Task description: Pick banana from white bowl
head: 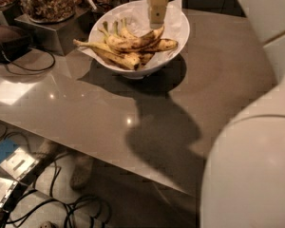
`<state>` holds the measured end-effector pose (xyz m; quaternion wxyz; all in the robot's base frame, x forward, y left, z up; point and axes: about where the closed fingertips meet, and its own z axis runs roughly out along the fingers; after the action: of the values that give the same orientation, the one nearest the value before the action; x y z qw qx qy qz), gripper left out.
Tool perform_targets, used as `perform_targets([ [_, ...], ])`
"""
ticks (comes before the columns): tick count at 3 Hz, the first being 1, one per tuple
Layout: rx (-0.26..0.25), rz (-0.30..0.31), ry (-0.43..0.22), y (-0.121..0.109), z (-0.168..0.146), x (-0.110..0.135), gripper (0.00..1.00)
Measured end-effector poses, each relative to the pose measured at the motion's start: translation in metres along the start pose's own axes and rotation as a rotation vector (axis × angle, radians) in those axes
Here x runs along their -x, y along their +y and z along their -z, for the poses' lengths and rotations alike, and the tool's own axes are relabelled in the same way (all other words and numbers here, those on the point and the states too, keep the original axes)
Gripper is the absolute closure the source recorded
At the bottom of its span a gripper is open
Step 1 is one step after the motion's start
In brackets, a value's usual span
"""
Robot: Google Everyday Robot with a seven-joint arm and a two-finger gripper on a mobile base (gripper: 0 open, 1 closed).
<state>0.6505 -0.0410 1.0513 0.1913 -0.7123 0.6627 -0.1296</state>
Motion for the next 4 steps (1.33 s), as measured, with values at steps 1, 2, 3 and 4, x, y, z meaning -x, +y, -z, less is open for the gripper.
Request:
perform_targets([
  [1, -0.034, 0.010, -0.035, -0.008, 0.002, 0.011, 0.00],
  [2, -0.013, 0.017, -0.034, -0.011, -0.016, 0.012, 0.00],
  [3, 0.016, 0.025, -0.017, -0.014, -0.036, 0.011, 0.07],
  [4, 0.043, 0.032, -0.003, -0.015, -0.053, 0.012, 0.21],
])
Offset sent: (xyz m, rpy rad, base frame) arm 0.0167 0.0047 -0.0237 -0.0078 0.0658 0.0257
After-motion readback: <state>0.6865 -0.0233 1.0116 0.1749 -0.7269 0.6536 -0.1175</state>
